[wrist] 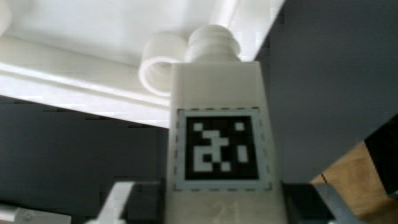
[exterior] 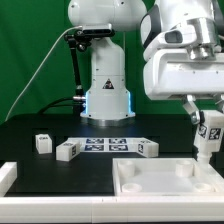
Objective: Assemble one leg
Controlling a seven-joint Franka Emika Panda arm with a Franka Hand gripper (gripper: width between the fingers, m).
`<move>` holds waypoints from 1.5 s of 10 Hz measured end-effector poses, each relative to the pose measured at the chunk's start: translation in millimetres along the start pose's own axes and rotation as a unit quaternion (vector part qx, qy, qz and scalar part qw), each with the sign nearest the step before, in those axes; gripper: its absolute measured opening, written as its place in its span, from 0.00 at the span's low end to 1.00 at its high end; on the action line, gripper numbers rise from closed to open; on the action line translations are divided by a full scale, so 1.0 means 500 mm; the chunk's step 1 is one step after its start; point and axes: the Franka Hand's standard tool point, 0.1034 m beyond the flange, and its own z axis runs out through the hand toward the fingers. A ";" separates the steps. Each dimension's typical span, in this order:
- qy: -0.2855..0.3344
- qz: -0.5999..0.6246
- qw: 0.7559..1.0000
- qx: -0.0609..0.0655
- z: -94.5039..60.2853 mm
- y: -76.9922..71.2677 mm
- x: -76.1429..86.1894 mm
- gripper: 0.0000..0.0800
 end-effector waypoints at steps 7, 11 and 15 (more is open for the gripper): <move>0.014 -0.004 1.000 -0.010 0.055 0.029 0.020 0.36; 0.027 -0.004 1.000 -0.012 0.059 0.030 0.023 0.36; 0.033 -0.003 0.999 -0.015 0.070 0.031 0.016 0.36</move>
Offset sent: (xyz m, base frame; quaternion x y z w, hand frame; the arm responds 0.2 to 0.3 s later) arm 0.0215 0.0002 -0.0105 -0.0020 0.0771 -0.0071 0.9970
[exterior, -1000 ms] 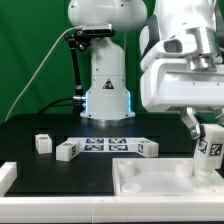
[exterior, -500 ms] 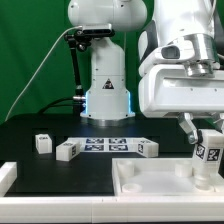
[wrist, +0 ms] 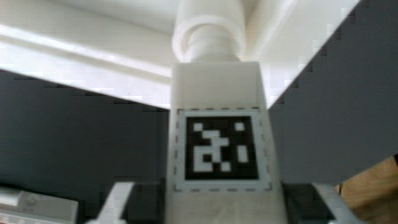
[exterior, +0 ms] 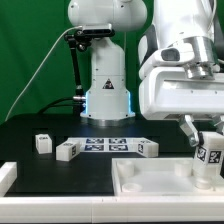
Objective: Assemble one leg
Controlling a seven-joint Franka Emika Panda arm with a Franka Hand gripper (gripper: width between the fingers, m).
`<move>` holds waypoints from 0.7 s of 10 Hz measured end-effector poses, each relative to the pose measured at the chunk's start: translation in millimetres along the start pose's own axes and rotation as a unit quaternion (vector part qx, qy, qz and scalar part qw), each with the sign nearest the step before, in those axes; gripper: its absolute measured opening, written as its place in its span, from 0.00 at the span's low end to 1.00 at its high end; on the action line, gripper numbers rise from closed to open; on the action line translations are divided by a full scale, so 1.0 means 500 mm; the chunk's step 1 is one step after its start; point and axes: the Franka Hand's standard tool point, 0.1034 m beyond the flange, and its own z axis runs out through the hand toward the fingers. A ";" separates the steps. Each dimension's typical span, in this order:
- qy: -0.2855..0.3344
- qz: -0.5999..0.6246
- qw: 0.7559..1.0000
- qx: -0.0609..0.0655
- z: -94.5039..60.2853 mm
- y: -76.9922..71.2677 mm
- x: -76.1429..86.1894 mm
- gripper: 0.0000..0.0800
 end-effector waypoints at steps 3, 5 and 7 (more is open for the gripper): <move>-0.008 0.001 1.000 0.000 0.012 0.001 -0.018 0.36; 0.005 0.002 1.000 -0.004 0.013 0.006 -0.020 0.36; 0.011 0.004 1.000 -0.004 0.013 0.007 -0.022 0.36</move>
Offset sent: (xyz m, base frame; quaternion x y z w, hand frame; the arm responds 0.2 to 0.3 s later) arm -0.0047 0.0017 -0.0142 0.0258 -0.0065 0.0170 0.9995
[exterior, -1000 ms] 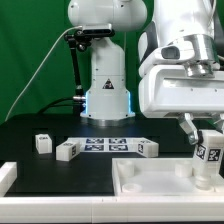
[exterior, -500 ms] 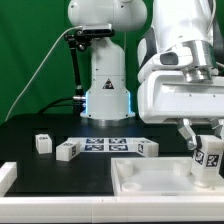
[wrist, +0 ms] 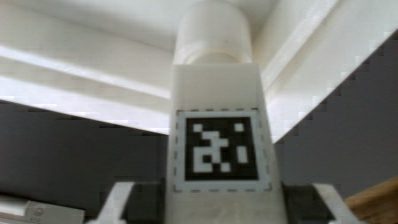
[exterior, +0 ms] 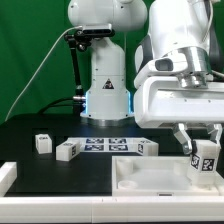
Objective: Assemble one leg
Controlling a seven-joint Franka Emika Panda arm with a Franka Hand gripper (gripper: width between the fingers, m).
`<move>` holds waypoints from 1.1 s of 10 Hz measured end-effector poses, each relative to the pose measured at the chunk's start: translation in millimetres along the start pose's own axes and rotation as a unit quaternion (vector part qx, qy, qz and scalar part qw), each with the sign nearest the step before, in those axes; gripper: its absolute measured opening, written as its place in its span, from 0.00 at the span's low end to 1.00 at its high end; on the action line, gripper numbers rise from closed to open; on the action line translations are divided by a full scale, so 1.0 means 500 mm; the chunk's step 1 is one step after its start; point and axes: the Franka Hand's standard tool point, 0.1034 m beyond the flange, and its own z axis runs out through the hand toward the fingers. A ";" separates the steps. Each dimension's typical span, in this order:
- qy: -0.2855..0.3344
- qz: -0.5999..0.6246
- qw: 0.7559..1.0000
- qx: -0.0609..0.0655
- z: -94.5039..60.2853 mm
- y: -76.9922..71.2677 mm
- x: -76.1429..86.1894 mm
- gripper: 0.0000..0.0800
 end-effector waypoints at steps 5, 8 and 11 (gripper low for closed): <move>-0.017 -0.001 1.000 0.003 0.004 -0.002 -0.007 0.73; -0.018 -0.001 1.000 0.003 0.005 -0.002 -0.007 0.81; -0.023 -0.006 1.000 0.005 -0.027 0.007 0.025 0.81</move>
Offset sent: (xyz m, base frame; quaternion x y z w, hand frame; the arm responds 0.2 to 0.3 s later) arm 0.0000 0.0000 0.0000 0.0000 0.0000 0.0000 1.0000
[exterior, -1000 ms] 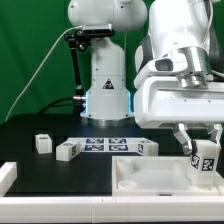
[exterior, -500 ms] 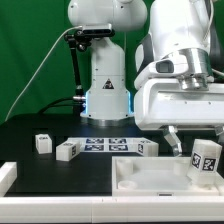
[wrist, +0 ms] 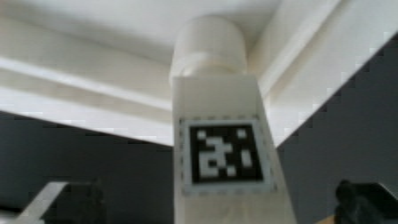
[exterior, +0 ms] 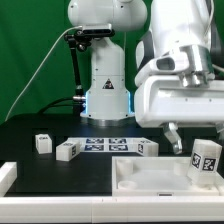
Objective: Assemble one leg
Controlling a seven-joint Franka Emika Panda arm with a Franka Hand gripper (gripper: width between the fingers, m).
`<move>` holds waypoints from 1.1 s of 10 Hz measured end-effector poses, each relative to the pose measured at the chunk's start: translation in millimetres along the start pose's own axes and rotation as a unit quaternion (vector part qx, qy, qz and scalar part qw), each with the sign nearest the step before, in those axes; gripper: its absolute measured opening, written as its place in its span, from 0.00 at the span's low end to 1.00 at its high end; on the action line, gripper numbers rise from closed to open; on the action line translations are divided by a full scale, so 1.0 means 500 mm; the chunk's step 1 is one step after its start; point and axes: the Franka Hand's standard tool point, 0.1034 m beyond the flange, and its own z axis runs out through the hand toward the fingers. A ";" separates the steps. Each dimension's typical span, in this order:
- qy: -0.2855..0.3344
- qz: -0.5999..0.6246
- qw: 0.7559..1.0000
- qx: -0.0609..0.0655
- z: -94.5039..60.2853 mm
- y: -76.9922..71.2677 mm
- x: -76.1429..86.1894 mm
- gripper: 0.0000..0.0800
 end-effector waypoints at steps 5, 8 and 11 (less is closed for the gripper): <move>-0.071 -0.001 0.997 0.015 0.020 -0.011 -0.023 0.81; -0.196 0.003 0.980 0.036 0.032 0.006 -0.014 0.81; -0.301 0.007 0.952 0.057 0.026 -0.003 -0.011 0.81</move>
Offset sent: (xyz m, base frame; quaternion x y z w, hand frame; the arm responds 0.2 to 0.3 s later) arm 0.0000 0.0000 0.0000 0.0000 0.0000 0.0000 1.0000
